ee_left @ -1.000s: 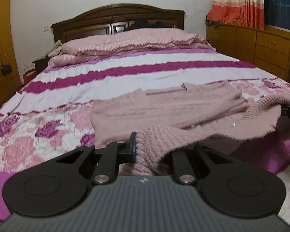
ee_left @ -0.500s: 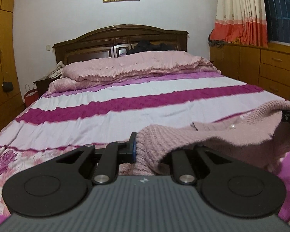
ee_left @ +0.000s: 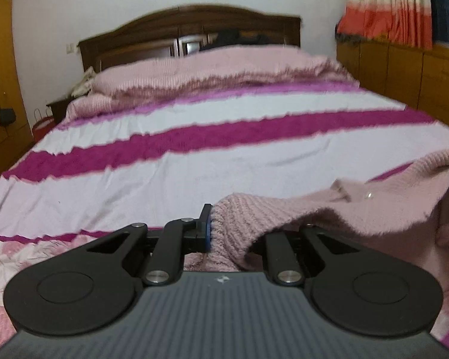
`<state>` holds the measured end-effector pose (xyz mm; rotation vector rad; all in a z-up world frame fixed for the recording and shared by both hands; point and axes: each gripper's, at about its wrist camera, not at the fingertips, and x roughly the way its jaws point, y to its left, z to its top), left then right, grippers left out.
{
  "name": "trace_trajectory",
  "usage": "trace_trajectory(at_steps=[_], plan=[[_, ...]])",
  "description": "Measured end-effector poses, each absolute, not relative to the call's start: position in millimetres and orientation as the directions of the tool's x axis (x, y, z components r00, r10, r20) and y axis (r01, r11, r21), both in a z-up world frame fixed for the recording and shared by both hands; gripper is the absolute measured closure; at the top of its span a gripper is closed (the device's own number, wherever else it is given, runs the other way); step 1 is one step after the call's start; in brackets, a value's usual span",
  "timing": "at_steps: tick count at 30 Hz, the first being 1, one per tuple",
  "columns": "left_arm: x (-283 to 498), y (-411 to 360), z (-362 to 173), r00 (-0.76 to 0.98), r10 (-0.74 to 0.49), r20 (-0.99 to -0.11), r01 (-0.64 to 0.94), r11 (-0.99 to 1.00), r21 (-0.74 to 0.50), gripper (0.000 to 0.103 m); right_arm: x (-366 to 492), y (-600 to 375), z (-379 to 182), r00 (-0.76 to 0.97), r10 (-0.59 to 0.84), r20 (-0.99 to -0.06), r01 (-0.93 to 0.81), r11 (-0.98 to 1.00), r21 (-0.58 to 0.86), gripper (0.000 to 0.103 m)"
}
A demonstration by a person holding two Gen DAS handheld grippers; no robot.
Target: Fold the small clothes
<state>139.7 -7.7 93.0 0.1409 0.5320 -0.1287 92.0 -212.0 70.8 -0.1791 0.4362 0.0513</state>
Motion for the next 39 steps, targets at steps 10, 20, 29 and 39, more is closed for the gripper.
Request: trace_trajectory(at_steps=[10,20,29,39], plan=[[194,0,14,0.776,-0.071,-0.627,0.154,0.985,0.08,0.087,134,-210,8,0.838,-0.024,-0.545,-0.106,0.973,-0.205,0.086],[185,3,23,0.759,-0.064,-0.647,0.145,0.987,0.072,0.068,130,-214,15,0.841,0.007,-0.541,-0.132,0.972,-0.193,0.077],[125,18,60,0.756,-0.093,-0.648,0.166,0.985,0.053,0.034,87,-220,44,0.825,0.119,-0.552,-0.253,0.952,-0.173,0.048],[82,15,58,0.733,-0.109,-0.671,0.229,0.969,0.092,0.031,50,-214,42,0.829,0.079,-0.553,-0.302,0.896,-0.324,0.048]])
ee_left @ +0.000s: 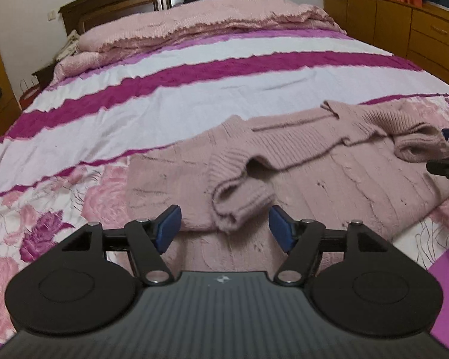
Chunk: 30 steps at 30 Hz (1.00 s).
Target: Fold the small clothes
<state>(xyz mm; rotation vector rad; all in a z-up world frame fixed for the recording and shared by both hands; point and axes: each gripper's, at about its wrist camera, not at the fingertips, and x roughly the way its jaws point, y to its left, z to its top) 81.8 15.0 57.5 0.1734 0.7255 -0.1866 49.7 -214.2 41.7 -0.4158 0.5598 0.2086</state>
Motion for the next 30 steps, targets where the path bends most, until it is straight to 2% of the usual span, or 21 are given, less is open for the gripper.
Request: trace_trajectory(at_steps=[4,9,10,11,12,14,15,19,23,27,30], plan=[[85,6,47,0.724,-0.152,-0.672,0.25,0.967,0.051,0.031,55,-219,38,0.832,0.074,-0.55,-0.284,0.908,-0.308,0.048],[94,-6,36,0.77,-0.126,-0.625,0.233,0.968,0.091,0.032,69,-223,31,0.833,0.099,-0.544,-0.271,0.93,-0.247,0.048],[98,-4,35,0.773,-0.127,-0.621,0.221,0.972,0.077,0.037,72,-224,30,0.832,0.11,-0.543,-0.269,0.937,-0.222,0.048],[102,0,35,0.78,-0.127,-0.613,0.2,0.979,0.052,0.055,75,-226,30,0.832,0.118,-0.541,-0.263,0.945,-0.197,0.048],[106,4,36,0.78,-0.132,-0.612,0.185,0.982,0.025,0.062,78,-227,29,0.831,0.129,-0.541,-0.258,0.951,-0.17,0.049],[113,13,39,0.783,-0.145,-0.606,0.164,0.986,-0.024,0.079,83,-232,29,0.831,0.15,-0.535,-0.25,0.961,-0.119,0.069],[116,16,42,0.79,-0.138,-0.598,0.155,0.988,-0.023,0.08,87,-234,30,0.831,0.159,-0.534,-0.247,0.964,-0.097,0.087],[130,23,56,0.832,-0.076,-0.549,0.13,0.99,0.06,0.081,100,-238,41,0.883,0.08,-0.462,-0.176,0.97,-0.168,0.09],[163,31,60,0.843,-0.027,-0.538,0.105,0.988,0.115,0.081,131,-248,43,0.891,0.013,-0.453,-0.121,0.97,-0.21,0.09],[197,39,47,0.815,0.052,-0.578,0.031,0.991,0.134,0.08,169,-261,22,0.852,-0.111,-0.512,-0.03,0.965,-0.259,0.089],[210,53,36,0.779,0.097,-0.619,-0.02,0.991,0.13,0.08,184,-276,11,0.813,-0.146,-0.564,0.02,0.974,-0.224,0.089]])
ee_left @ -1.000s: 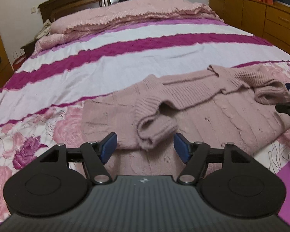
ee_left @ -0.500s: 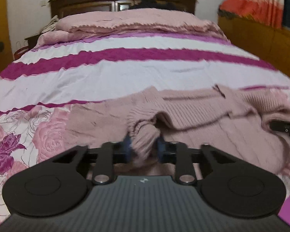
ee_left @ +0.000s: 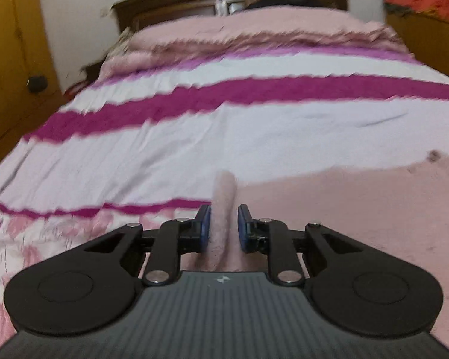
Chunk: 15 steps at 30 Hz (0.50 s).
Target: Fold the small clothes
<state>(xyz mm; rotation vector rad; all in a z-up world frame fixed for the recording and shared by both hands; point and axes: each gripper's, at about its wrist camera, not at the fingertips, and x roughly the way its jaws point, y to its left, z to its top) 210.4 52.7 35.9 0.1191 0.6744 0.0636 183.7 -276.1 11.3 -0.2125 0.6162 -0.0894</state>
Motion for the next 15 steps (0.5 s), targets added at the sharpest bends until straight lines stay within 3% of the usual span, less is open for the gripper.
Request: trace_trajectory(at_steps=[10,15], plan=[[180,75,56,0.798,0.06,-0.6,-0.037,0.998,0.051,0.074,147,-297,43,0.858,-0.208,-0.47,0.146,0.975,-0.166,0.089],[154,72,61,0.777,0.022,-0.63,-0.012,1.0,0.02,0.072,121,-298,59,0.896,-0.052,-0.441,0.032,0.998,-0.053,0.087]])
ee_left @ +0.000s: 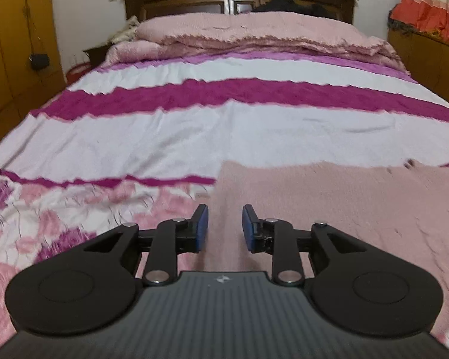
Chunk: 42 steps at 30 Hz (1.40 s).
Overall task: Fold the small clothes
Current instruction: 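Move the right gripper to the end of the folded cardigan and grasp it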
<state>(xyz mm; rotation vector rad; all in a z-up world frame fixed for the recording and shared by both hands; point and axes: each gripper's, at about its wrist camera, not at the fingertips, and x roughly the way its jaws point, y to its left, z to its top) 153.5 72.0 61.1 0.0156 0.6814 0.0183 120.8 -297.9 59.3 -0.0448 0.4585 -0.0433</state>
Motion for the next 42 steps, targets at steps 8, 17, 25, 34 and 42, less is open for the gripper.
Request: trace_trajectory(at_steps=[8,17,25,34,42], plan=[[124,58,53,0.75,-0.034,-0.661,0.007,0.999,-0.043,0.072,108,-272,30,0.799,0.143,-0.584,-0.209,0.977,-0.048,0.087],[120,59,44,0.729,-0.001,-0.685,-0.025,0.999,-0.028,0.071,106,-342,32,0.807,-0.144,-0.572,0.144,0.988,-0.045,0.086],[113,54,45,0.722,0.005,-0.692,-0.026,0.999,-0.02,0.062,96,-336,34,0.839,0.098,-0.536,-0.024,0.989,0.143,0.086],[110,53,46,0.71,0.02,-0.704,-0.043,0.999,-0.015,0.058,119,-330,26,0.822,0.021,-0.569,0.039,0.995,0.093,0.086],[110,49,44,0.708,0.033,-0.705,-0.049,0.999,-0.002,0.056,159,-319,19,0.787,0.022,-0.616,-0.02,1.0,0.01,0.08]])
